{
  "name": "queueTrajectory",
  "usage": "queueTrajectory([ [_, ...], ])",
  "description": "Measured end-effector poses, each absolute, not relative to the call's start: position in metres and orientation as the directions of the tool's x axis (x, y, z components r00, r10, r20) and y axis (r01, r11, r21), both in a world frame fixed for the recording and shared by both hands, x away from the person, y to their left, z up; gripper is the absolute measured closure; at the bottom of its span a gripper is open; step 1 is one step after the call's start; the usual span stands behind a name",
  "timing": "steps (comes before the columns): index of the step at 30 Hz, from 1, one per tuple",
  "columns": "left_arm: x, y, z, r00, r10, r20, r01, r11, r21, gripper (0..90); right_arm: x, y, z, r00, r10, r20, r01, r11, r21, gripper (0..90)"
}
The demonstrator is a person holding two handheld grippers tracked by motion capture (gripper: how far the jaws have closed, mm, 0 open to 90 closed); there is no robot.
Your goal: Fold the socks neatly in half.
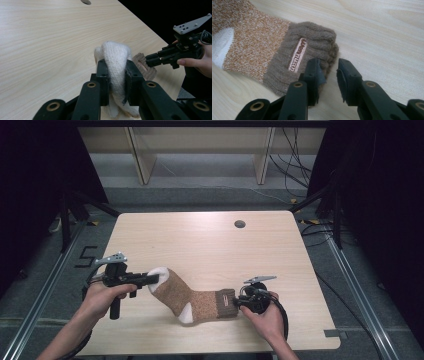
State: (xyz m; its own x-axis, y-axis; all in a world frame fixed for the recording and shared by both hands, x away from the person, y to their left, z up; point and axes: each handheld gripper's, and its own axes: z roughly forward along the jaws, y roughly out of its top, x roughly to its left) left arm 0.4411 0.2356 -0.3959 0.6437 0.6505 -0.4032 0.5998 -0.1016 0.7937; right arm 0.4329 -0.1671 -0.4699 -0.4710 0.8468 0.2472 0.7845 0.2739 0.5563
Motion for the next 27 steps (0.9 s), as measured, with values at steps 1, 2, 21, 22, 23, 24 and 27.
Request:
queueTrajectory([
  [1,0.441,0.235,-0.396,0.648,0.646,-0.402,0.597,-0.104,0.795,76.3,0.433,-0.166,-0.47,-0.469,0.849,0.245,0.778,0.266,0.569,70.4],
  [2,0.441,0.234,-0.395,0.645,0.652,-0.399,0.597,-0.103,0.796,76.3,0.432,-0.165,-0.47,-0.463,0.846,0.264,0.79,0.259,0.556,70.4],
  [21,0.441,0.214,-0.389,0.659,0.649,-0.38,0.562,-0.089,0.822,76.1,0.434,-0.159,-0.469,-0.477,0.847,0.235,0.782,0.287,0.553,70.7],
  [22,0.44,0.213,-0.388,0.658,0.65,-0.379,0.565,-0.094,0.82,76.1,0.434,-0.158,-0.469,-0.482,0.842,0.243,0.773,0.278,0.57,70.7],
  [23,0.441,0.212,-0.388,0.662,0.647,-0.379,0.56,-0.09,0.824,76.2,0.434,-0.158,-0.47,-0.485,0.84,0.241,0.771,0.282,0.57,70.8],
  [24,0.441,0.211,-0.388,0.666,0.646,-0.373,0.556,-0.097,0.825,76.1,0.434,-0.157,-0.469,-0.48,0.843,0.242,0.775,0.278,0.568,70.8],
  [27,0.44,0.208,-0.388,0.67,0.64,-0.376,0.555,-0.097,0.826,76.1,0.434,-0.156,-0.468,-0.484,0.842,0.238,0.777,0.289,0.559,70.9],
])
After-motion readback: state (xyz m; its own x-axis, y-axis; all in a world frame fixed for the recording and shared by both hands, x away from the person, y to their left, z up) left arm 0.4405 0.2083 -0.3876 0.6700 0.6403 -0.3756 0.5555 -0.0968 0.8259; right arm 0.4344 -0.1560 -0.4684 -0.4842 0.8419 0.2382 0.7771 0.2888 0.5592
